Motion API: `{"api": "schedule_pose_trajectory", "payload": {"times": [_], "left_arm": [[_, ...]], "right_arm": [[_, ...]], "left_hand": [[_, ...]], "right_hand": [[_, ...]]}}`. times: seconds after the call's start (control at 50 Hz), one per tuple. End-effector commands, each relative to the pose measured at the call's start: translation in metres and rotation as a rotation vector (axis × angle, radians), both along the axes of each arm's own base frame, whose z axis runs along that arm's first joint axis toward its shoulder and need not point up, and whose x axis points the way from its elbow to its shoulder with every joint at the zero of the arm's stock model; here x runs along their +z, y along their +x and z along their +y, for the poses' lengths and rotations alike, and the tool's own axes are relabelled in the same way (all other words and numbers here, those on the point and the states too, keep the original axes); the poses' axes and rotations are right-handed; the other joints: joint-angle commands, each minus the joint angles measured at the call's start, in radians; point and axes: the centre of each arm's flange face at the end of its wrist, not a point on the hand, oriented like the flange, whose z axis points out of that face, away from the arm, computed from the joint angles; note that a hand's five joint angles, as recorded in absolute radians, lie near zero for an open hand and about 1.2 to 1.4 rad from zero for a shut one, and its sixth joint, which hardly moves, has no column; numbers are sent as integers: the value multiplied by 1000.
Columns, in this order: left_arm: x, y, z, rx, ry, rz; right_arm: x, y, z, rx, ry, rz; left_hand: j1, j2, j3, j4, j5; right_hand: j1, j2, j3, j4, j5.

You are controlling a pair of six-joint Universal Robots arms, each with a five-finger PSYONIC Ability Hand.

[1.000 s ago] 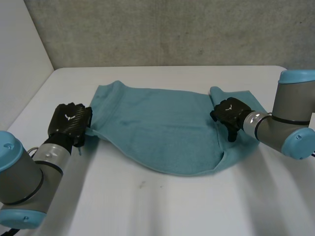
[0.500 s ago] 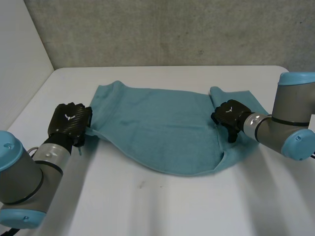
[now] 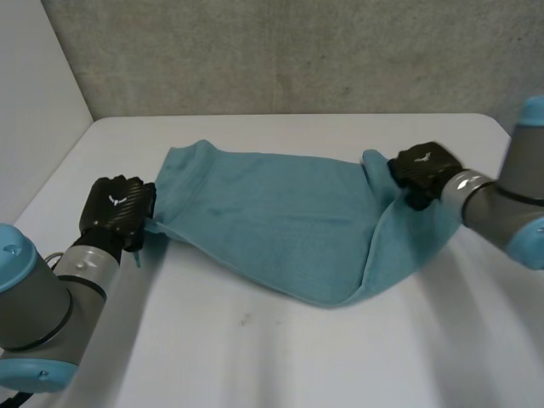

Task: Fold the laundry

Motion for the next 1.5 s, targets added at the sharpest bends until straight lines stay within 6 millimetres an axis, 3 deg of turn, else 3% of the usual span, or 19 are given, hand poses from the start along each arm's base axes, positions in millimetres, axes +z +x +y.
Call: {"api": "schedule_pose_trajectory", "payload": {"times": [0.02,0.08,0.12,0.2,0.42,0.52,0.6,0.66,0.7,0.72,0.76,0.82,0.86,0.92,0.96,1.06,1.1,1.26,1.5], "left_arm": [[8,3,5,5,18,-42],[13,5,7,9,20,-68],[19,11,13,19,39,-123],[26,16,25,21,65,-175],[50,40,91,26,245,-263],[51,39,100,2,241,-307],[52,38,94,-8,217,-334],[45,32,76,-36,202,-341],[34,23,51,-54,177,-337],[34,23,51,-54,177,-337],[25,16,24,-57,144,-333],[21,10,9,-60,120,-331],[11,-2,-17,-76,76,-327],[6,-11,-35,-84,36,-329],[-2,-22,-63,-86,-21,-337],[-13,-32,-96,-86,-67,-351],[-18,-35,-104,-88,-75,-351],[-32,-49,-138,-124,-158,-332],[-44,-58,-155,-158,-243,-314]], "right_arm": [[34,-71,21,-200,2,-13],[38,-83,28,-223,-4,4],[44,-109,43,-288,-15,31],[49,-133,64,-339,-21,62],[57,-164,112,-333,122,177],[50,-173,124,-290,218,286],[49,-175,121,-267,194,309],[44,-178,108,-279,153,289],[32,-177,89,-272,136,245],[32,-177,89,-272,136,245],[23,-159,72,-223,106,208],[19,-153,64,-217,93,200],[13,-142,47,-228,59,204],[11,-126,26,-233,-24,215],[8,-121,16,-245,-58,214],[-3,-111,-18,-299,-164,197],[-14,-108,-34,-319,-197,188],[-37,-89,-65,-337,-278,195],[-58,-77,-79,-336,-286,200]], "left_hand": [[198,178,179,179,180],[198,178,179,179,180],[198,178,179,179,180],[198,178,179,179,180],[198,178,179,179,180],[198,178,179,179,180],[198,178,179,179,180],[198,178,179,179,180],[198,178,179,179,180],[198,178,179,179,180],[198,178,179,179,180],[198,178,179,179,180],[198,178,179,179,180],[198,178,179,179,180],[198,178,179,179,180],[198,178,179,179,180],[198,178,179,179,180],[198,178,179,179,180],[198,178,179,179,180]], "right_hand": [[435,218,216,206,245],[435,218,216,206,245],[435,218,216,206,245],[435,218,216,206,245],[435,218,216,206,245],[435,218,216,206,245],[435,218,216,206,245],[435,218,216,206,245],[435,218,216,206,245],[435,218,216,206,245],[435,218,216,206,245],[435,218,216,206,245],[435,218,216,206,245],[435,218,216,206,245],[435,218,216,206,245],[435,218,216,206,245],[435,218,216,206,245],[435,218,216,206,245],[435,218,216,206,245]]}}
